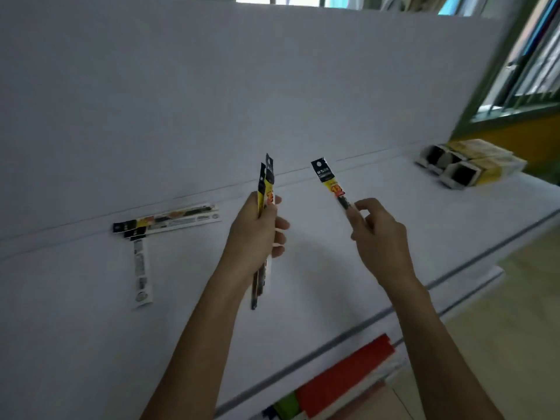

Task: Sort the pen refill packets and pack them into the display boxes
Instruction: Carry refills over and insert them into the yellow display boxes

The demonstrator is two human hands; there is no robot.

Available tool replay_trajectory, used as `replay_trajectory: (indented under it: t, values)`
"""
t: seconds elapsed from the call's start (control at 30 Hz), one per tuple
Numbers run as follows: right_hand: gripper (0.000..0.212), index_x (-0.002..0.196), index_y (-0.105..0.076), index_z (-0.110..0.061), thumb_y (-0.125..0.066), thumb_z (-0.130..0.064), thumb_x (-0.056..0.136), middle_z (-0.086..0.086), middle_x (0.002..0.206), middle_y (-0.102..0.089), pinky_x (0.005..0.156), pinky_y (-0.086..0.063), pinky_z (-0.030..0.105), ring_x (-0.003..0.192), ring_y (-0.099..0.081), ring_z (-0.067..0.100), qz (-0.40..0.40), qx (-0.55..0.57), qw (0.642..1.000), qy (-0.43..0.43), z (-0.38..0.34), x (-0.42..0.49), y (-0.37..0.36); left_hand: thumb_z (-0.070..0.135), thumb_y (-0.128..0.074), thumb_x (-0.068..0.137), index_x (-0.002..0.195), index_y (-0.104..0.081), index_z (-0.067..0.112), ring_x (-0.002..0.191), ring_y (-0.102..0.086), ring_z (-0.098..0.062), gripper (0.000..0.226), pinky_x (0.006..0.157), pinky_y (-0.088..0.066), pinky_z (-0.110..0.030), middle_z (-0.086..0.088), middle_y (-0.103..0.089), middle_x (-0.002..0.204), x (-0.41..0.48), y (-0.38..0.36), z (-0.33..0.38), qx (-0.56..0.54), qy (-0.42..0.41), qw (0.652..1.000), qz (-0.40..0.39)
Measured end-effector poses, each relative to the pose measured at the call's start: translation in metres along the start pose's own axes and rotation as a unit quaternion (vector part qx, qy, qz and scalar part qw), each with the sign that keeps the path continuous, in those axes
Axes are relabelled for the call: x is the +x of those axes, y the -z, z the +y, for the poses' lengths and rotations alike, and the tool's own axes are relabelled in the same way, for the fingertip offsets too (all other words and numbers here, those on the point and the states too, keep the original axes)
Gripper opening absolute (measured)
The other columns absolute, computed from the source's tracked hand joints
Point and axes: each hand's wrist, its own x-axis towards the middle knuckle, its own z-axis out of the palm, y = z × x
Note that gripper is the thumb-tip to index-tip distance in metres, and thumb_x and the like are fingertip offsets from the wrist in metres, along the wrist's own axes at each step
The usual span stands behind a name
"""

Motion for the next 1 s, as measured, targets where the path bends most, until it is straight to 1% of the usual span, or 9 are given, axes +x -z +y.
replay_trajectory:
  t: [0.13,0.2,0.27,0.4,0.5,0.67,0.77,0.9,1.0]
  values:
    - [0.013,0.090,-0.051,-0.013,-0.049,-0.025,0.094,0.004,0.072,-0.062,0.061,-0.052,0.039,0.063,-0.060,0.019,0.100,0.021,0.993,-0.060,0.055,0.005,0.087,0.008,-0.037,0.092,0.082,-0.046,0.021,0.049,-0.041,-0.007,0.019,0.040,-0.034,-0.016,0.001,-0.058,0.072,0.000,-0.094,0.011,0.022,-0.023,0.998,-0.061]
    - [0.012,0.086,-0.050,-0.013,-0.049,-0.022,0.093,0.002,0.075,-0.062,0.062,-0.052,0.040,0.067,-0.060,0.021,0.128,0.022,0.988,-0.083,0.085,0.006,0.129,0.019,-0.042,0.093,0.081,-0.046,0.018,0.044,-0.037,-0.007,0.014,0.038,-0.030,-0.016,0.002,-0.057,0.067,-0.004,-0.145,0.015,0.006,-0.032,0.996,-0.087]
    - [0.008,0.088,-0.050,-0.014,-0.049,-0.021,0.092,0.002,0.078,-0.062,0.064,-0.051,0.042,0.071,-0.060,0.025,0.151,0.007,0.984,-0.096,0.116,0.006,0.173,0.030,-0.042,0.095,0.081,-0.049,0.016,0.043,-0.036,-0.008,0.021,0.038,-0.029,-0.017,0.001,-0.055,0.064,-0.009,-0.198,0.017,-0.021,-0.014,0.992,-0.127]
    - [0.009,0.099,-0.052,-0.032,-0.053,-0.028,0.091,-0.006,0.078,-0.061,0.064,-0.050,0.039,0.064,-0.056,0.016,0.185,-0.010,0.977,-0.107,0.174,0.002,0.254,0.021,-0.036,0.098,0.084,-0.050,0.011,0.046,-0.039,-0.012,0.022,0.042,-0.031,-0.021,-0.003,-0.055,0.063,-0.025,-0.304,0.018,-0.065,0.010,0.969,-0.239]
    - [0.012,0.098,-0.054,-0.034,-0.059,-0.035,0.087,-0.011,0.077,-0.059,0.066,-0.052,0.037,0.067,-0.058,0.016,0.197,-0.023,0.972,-0.122,0.205,0.005,0.297,0.022,-0.034,0.099,0.084,-0.050,0.011,0.048,-0.047,-0.011,0.025,0.047,-0.036,-0.020,-0.003,-0.057,0.063,-0.032,-0.365,0.017,-0.055,0.004,0.961,-0.270]
    - [0.014,0.092,-0.055,-0.035,-0.064,-0.029,0.084,0.003,0.072,-0.061,0.057,-0.052,0.042,0.065,-0.060,0.032,0.208,-0.033,0.969,-0.127,0.257,0.027,0.337,0.034,-0.031,0.099,0.086,-0.055,0.021,0.066,-0.058,-0.012,0.029,0.056,-0.045,-0.019,-0.002,-0.059,0.075,-0.014,-0.441,0.018,0.002,-0.028,0.965,-0.259]
    - [0.010,0.093,-0.055,-0.029,-0.062,-0.027,0.086,-0.005,0.068,-0.058,0.055,-0.049,0.036,0.061,-0.059,0.026,0.196,-0.033,0.972,-0.122,0.291,0.058,0.344,0.038,-0.030,0.099,0.095,-0.056,0.024,0.063,-0.061,-0.010,0.029,0.055,-0.048,-0.019,0.000,-0.059,0.068,0.010,-0.473,0.017,0.004,-0.037,0.967,-0.252]
    - [0.008,0.094,-0.057,-0.026,-0.058,-0.031,0.088,-0.009,0.063,-0.054,0.046,-0.037,0.013,0.058,-0.053,0.009,0.155,-0.028,0.982,-0.100,0.333,0.134,0.342,0.035,-0.033,0.100,0.100,-0.055,0.020,0.058,-0.059,-0.011,0.027,0.063,-0.059,-0.038,-0.005,-0.054,0.069,0.063,-0.507,0.018,-0.060,0.000,0.977,-0.205]
    - [0.012,0.096,-0.056,-0.025,-0.058,-0.034,0.088,-0.012,0.070,-0.058,0.049,-0.037,0.015,0.060,-0.053,0.005,0.118,-0.024,0.990,-0.069,0.354,0.204,0.338,0.030,-0.035,0.100,0.096,-0.057,0.018,0.048,-0.058,-0.007,0.025,0.053,-0.058,-0.033,-0.006,-0.055,0.069,0.114,-0.531,0.027,-0.099,0.011,0.986,-0.136]
